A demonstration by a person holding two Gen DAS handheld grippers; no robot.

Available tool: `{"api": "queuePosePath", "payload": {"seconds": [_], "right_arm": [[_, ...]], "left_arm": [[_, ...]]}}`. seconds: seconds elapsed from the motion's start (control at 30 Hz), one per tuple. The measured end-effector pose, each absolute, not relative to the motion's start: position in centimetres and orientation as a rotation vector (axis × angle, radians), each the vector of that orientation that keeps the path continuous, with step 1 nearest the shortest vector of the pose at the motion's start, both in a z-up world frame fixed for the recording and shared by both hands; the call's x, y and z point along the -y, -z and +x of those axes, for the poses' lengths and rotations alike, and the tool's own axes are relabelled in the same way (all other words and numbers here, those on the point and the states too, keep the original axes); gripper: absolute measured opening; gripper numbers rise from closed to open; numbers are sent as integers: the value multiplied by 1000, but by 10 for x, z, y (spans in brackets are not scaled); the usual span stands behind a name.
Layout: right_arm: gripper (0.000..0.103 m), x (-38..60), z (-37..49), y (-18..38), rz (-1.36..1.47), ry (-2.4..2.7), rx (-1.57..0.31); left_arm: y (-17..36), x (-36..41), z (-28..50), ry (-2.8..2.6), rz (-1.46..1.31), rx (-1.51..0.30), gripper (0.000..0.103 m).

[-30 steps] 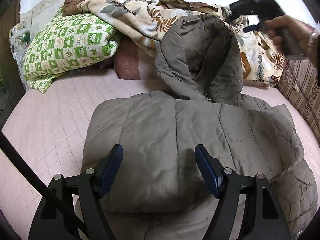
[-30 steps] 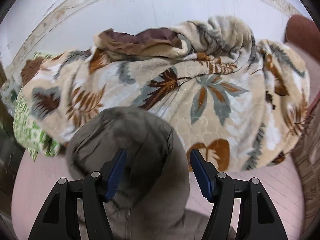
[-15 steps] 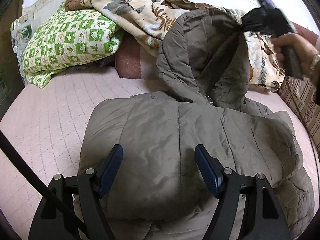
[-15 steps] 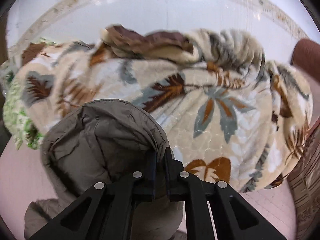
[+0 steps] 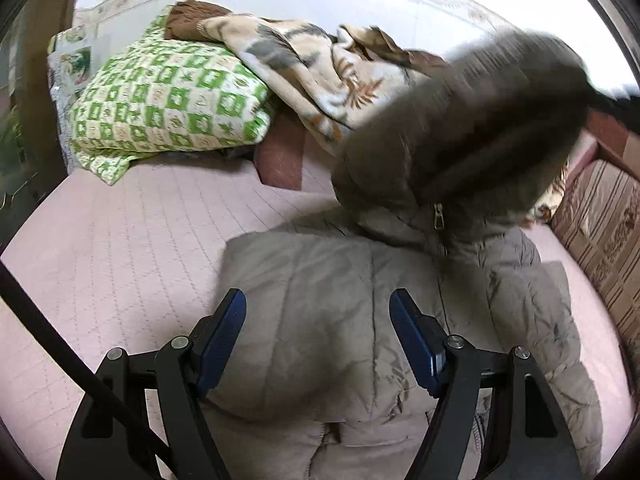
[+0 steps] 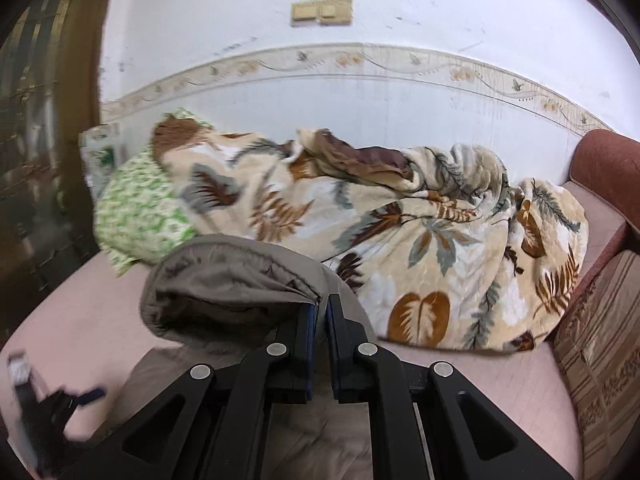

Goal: Fold large clothes

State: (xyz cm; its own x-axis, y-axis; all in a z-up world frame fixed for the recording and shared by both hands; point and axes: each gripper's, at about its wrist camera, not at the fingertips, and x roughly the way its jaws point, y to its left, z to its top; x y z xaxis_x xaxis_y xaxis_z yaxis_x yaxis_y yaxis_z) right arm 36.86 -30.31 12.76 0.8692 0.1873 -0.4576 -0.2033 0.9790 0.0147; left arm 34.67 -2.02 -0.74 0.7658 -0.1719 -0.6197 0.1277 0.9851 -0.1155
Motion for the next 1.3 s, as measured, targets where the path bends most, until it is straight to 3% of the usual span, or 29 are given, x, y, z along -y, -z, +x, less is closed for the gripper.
{"api": "queuePosePath", "payload": {"seconds": [0.4,0.7,0.93,1.1,1.3], "right_arm": [[6,287,237,-23,-80,-239,-547],[1,283,241,86,-132,-224,-770],[2,300,245,46,-15,-283,-708],[2,316,303,7,174,-271,-681],[4,286,357,31,200,-259,-772]], "left_arm": [[-8,1,339,128,-109,-633,73],[23,57,347,195,3,-682,73],[26,71,353,207,14,-691,73],[20,81,368,195,-8,-689,73],[56,96,396,189,25,-842,75]]}}
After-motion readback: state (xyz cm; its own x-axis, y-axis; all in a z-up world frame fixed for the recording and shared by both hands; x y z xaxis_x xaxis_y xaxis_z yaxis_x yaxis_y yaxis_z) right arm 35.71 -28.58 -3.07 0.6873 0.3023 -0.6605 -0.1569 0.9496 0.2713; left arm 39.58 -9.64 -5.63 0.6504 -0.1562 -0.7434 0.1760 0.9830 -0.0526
